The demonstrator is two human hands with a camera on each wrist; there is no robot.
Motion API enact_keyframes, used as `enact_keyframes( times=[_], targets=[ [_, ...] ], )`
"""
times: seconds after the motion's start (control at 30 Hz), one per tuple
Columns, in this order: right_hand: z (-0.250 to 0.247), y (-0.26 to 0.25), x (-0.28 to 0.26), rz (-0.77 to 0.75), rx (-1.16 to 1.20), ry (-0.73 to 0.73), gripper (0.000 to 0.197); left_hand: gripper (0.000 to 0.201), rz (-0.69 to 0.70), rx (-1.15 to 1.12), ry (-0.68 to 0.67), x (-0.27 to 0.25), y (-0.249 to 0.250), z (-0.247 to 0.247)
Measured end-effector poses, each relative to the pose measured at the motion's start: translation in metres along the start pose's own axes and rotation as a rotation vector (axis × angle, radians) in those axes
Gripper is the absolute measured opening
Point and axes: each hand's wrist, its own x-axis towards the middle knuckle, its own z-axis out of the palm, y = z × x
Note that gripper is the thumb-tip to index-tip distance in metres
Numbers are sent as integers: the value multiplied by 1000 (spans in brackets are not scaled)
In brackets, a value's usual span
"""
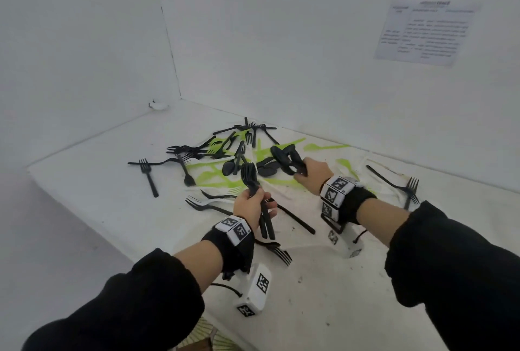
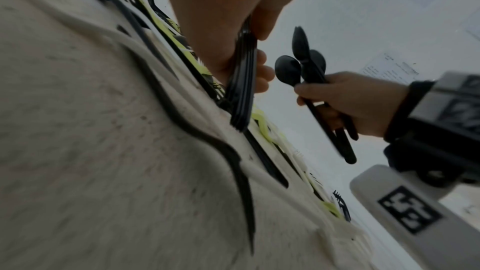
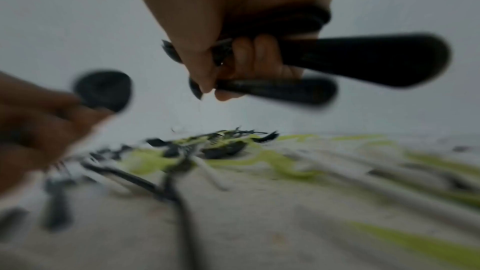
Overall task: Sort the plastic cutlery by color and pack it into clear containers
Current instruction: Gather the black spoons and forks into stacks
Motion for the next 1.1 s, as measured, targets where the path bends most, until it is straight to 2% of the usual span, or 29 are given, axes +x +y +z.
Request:
enact_keyframes(
  times=[0.07,0.17,0.27,0.4,0.5,0.63,0.83,0.97,1.1],
  targets=[
    [6,-19,-8,-17,127,-23,32,14,-17,-4,-35,5,8,6],
    [23,-39,-13,-39,305,-26,10,15,-31,-6,-79,13,16,10],
    [40,-44,-4,3,502,20,11,22,-42,-41,-73,24,24,3],
    [53,-49,11,93,637,120,8,17,-41,-12,-97,40,31,-11],
    [57,-58,24,99,649,162,3,16,-55,-21,-100,53,35,-19],
    [63,-70,36,27,579,45,8,18,-70,19,-109,67,42,-28],
    [79,-89,50,144,555,-47,13,24,-125,65,-145,85,49,-40],
    [87,-108,49,206,553,45,25,21,-115,68,-176,92,49,-50],
    [99,-117,50,257,587,156,31,24,-117,97,-137,102,48,-59]
  ],
)
